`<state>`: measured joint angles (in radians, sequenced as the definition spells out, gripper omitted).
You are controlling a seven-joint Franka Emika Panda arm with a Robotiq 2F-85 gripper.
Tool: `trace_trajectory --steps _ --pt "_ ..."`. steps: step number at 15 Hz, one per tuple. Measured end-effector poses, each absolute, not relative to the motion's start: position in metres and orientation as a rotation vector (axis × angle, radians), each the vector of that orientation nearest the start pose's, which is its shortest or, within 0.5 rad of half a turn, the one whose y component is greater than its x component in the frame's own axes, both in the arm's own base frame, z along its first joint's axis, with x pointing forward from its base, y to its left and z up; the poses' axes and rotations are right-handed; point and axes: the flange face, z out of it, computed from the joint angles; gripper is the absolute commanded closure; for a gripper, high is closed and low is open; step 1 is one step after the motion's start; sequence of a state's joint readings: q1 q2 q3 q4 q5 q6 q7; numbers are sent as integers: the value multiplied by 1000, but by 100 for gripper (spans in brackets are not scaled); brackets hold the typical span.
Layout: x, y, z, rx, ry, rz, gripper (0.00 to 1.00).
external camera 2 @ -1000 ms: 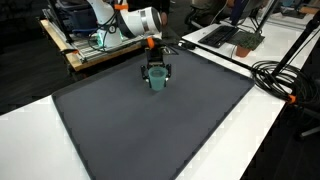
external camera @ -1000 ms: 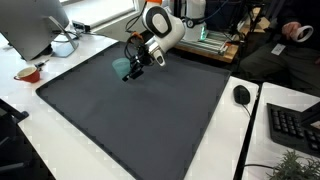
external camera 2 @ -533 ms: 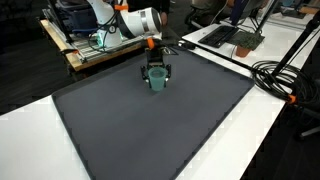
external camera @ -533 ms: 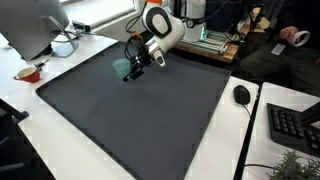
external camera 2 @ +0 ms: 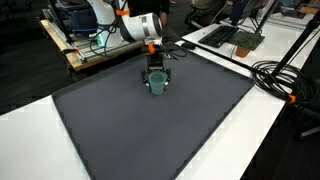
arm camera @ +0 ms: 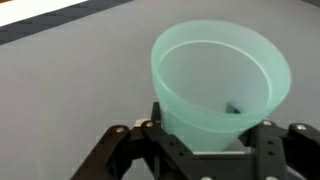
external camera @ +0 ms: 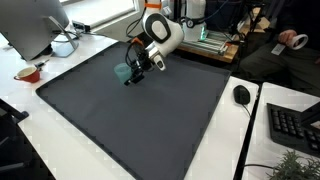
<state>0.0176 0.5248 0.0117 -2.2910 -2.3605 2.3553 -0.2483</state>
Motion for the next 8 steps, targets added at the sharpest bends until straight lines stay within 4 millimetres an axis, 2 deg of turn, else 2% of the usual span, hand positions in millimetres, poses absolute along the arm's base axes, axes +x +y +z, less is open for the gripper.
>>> trace_trajectory --steps 4,5,6,8 --pt "486 6 90 638 2044 -337 58" --pt "487 6 88 639 2047 -337 48" --pt "488 6 86 640 2051 -336 8" --pt "488 6 84 641 2054 -336 2"
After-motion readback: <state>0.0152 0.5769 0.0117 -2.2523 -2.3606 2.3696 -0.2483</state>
